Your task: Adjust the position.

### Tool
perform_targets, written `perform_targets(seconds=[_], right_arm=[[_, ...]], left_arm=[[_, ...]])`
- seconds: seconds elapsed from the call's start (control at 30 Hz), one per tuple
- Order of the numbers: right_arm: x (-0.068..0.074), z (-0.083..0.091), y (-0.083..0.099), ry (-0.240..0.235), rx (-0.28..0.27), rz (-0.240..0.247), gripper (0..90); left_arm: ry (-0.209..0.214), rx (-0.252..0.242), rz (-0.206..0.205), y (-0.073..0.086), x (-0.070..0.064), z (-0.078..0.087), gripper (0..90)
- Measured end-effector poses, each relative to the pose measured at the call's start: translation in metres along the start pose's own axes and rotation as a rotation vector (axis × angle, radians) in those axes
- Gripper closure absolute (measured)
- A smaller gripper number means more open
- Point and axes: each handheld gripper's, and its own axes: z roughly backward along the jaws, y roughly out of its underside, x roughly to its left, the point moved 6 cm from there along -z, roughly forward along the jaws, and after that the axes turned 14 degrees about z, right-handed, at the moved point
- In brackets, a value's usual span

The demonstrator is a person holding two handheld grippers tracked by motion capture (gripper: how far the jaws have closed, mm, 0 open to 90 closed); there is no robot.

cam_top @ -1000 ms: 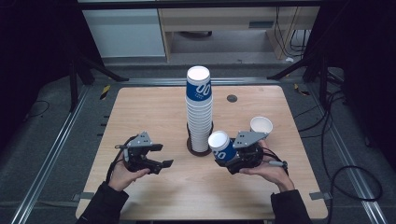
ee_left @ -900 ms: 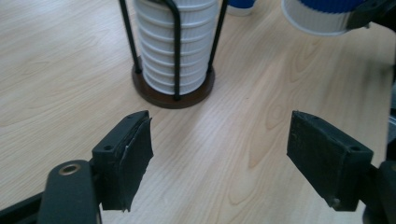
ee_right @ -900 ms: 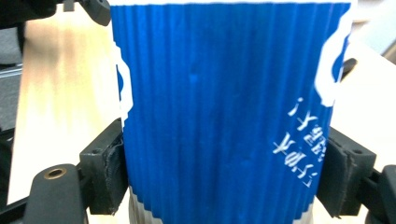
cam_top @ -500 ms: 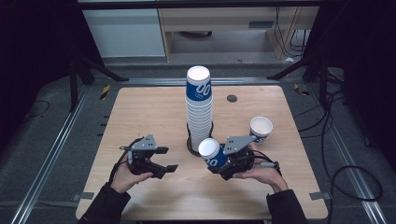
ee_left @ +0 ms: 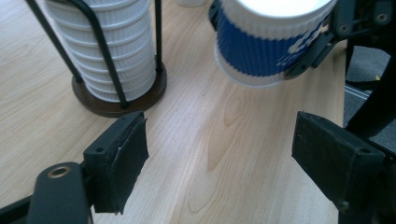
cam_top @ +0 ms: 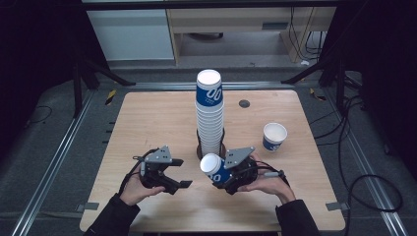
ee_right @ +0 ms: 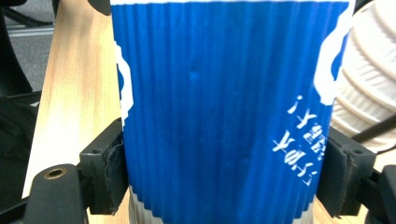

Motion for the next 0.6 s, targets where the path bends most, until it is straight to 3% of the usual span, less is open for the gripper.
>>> perform_targets(seconds=[0.6], right_arm=[[0.013,-0.026,-0.008,-0.066,0.036,0.058,19.2]], left_arm=[[0.049,0.039,-0.033,-0.004,-0.016,-0.014,15.3]])
